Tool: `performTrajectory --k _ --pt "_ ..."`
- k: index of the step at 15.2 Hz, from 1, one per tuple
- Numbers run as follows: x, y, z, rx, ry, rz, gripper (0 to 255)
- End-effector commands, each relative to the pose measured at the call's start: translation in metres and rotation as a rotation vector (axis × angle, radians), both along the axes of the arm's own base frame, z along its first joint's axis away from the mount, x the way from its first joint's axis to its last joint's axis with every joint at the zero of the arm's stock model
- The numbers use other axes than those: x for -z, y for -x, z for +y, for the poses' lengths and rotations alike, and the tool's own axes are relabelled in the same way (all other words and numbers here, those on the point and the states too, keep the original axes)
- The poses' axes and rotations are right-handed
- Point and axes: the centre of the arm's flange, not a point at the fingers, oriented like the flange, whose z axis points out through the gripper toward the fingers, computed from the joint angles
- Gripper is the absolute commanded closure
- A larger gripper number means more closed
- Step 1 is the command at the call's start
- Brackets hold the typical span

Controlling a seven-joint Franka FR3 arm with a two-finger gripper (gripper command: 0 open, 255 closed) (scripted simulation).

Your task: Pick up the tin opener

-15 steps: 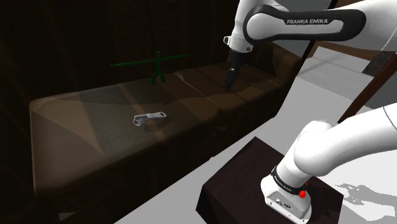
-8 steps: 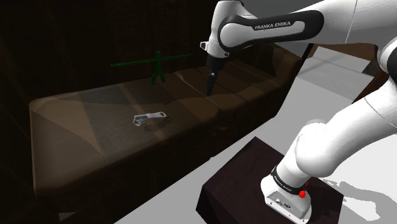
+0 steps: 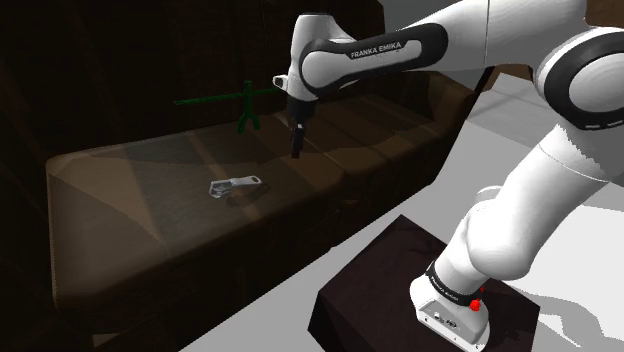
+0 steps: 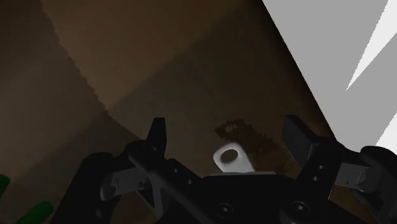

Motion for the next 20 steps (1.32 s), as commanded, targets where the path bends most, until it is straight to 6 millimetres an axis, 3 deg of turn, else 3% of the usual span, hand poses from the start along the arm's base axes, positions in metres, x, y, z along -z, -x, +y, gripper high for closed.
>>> performTrajectory --k 1,7,13,20 --pt "0.008 -0.012 0.019 -0.066 -0.008 -0.005 0" --pt "0.031 -0.042 0.085 -0.258 -0.028 -0.02 0" --pt "0.051 -0.058 0.153 -0.445 -0.048 -0.035 0" --pt "0.088 -0.058 0.153 -0.445 -0.048 -0.035 0"
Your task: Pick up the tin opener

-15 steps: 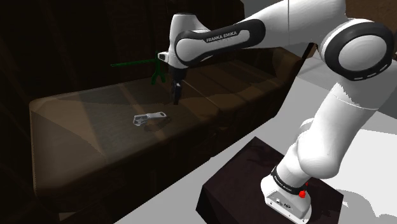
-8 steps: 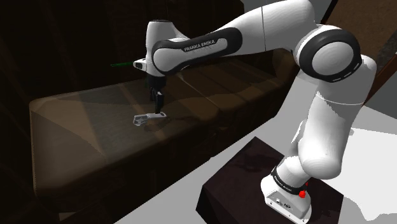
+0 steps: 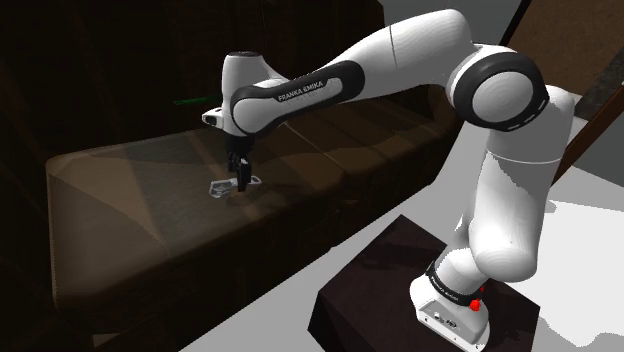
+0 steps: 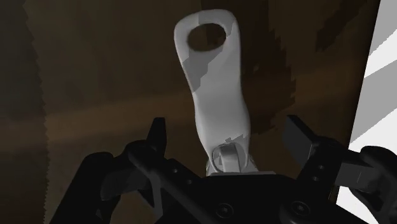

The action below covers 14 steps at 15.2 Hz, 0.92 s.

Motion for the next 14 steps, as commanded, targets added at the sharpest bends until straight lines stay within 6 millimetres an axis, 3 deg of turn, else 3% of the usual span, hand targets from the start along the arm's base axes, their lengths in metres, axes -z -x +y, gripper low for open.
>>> performTrajectory --k 1,2,3,12,14 --pt "0.007 0.0 0.0 0.0 0.0 -0.001 0" --pt "0.007 0.0 0.0 0.0 0.0 -0.001 0" --pt "0.007 0.0 0.0 0.0 0.0 -0.001 255" --pt "0.007 0.0 0.0 0.0 0.0 -0.001 255" --pt "-0.003 0.0 0.0 0.0 0.0 -0.001 255"
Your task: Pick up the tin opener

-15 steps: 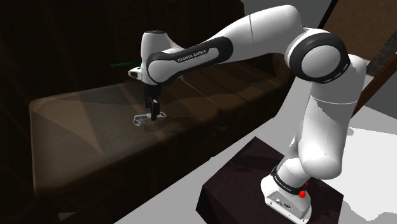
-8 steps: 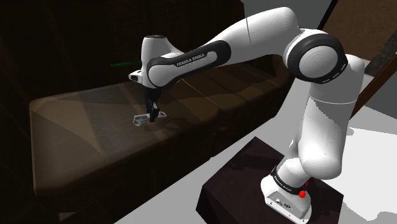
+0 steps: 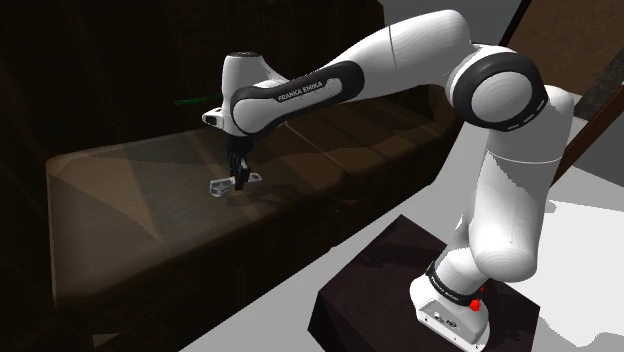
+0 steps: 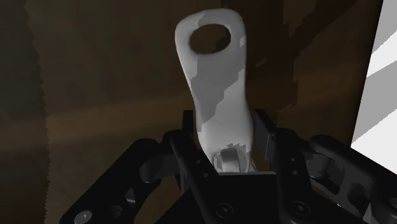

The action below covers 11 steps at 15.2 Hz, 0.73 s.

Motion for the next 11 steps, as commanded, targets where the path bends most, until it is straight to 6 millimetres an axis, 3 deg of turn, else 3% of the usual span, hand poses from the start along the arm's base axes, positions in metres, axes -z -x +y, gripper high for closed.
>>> performTrajectory --k 1,11 --pt "-0.009 0.001 0.0 0.0 0.0 0.0 255" --pt "-0.062 0.001 0.0 0.0 0.0 0.0 255"
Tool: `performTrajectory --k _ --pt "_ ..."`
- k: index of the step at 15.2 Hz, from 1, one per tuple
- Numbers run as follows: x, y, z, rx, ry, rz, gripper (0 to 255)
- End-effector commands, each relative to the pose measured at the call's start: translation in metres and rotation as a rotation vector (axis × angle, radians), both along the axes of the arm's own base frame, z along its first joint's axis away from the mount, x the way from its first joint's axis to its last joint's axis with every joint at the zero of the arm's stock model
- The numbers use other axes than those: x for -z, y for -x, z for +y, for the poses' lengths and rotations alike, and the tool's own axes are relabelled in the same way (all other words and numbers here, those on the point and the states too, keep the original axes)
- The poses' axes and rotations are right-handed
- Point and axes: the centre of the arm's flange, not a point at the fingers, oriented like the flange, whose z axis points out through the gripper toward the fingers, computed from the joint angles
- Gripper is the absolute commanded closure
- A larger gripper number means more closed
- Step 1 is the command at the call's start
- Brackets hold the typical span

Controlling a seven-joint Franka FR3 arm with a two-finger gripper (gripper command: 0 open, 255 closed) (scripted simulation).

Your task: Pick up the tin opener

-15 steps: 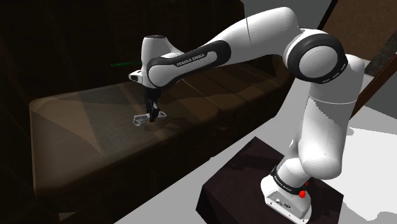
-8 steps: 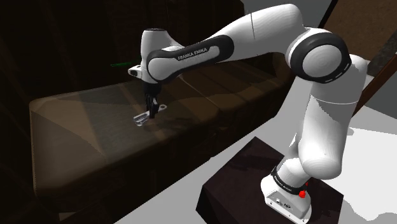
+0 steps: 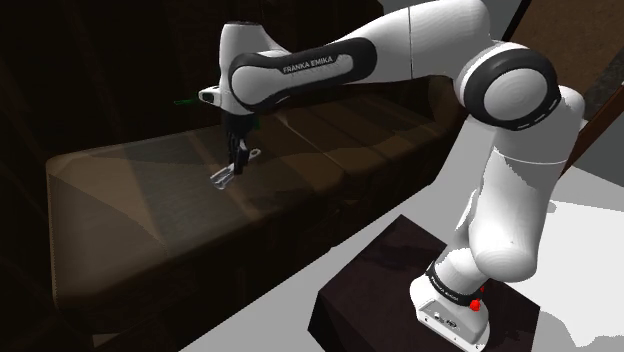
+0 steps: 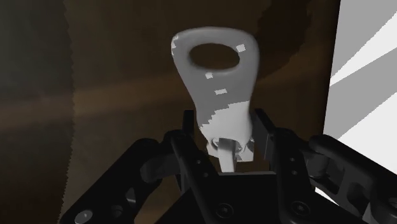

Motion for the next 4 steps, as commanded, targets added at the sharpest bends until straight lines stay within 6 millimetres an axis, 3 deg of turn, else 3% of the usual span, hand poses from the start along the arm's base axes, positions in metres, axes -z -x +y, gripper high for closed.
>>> performTrajectory --k 1,4 --pt "-0.0108 0.0007 0.0005 0.0 0.0 0.0 255" --pt "-0.0169 0.0007 0.0005 0.0 0.0 0.0 255"
